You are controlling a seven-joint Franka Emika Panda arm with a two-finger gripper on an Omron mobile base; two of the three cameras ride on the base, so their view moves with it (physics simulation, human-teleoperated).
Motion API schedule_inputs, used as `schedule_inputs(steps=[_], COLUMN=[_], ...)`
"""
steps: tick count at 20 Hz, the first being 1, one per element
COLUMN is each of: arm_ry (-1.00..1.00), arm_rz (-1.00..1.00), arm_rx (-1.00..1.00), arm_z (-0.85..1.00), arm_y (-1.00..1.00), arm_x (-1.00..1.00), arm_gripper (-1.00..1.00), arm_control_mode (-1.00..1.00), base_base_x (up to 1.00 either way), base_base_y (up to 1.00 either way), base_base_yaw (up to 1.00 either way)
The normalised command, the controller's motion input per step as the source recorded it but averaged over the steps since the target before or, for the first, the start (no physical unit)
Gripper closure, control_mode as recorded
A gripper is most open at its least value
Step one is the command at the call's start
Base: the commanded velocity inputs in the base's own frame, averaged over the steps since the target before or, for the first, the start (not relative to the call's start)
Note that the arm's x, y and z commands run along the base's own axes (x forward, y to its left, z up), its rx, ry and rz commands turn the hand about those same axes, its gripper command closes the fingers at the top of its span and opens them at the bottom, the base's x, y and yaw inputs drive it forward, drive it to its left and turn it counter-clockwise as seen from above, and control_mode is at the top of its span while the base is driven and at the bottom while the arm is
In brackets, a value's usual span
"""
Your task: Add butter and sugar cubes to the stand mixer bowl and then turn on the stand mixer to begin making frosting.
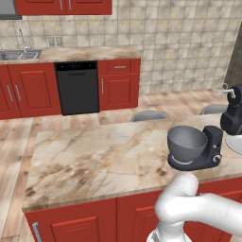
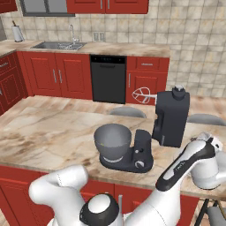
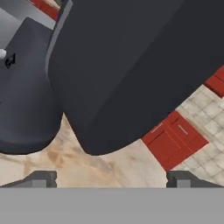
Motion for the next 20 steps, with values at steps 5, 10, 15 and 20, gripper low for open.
schedule_inputs(steps=[5,10,15,20], arm_ry=[0.00,0.00,-0.04,-0.04], arm_rz=[0.14,0.16,0.12,0.05], arm_rx=[0.03,0.02,0.00,0.00], arm_z=[0.00,0.02,0.24,0.49], arm_y=[-0.13,-0.11,-0.01,0.01], arm_x=[0.47,0.32,0.01,-0.14], arm_gripper=[-1.00,-1.00,-1.00,-1.00], arm_control_mode=[-1.00,-1.00,-1.00,-1.00], base_base_x=[0.00,0.00,0.00,0.00], base_base_y=[0.00,0.00,0.00,0.00], base_base_yaw=[0.00,0.00,0.00,0.00])
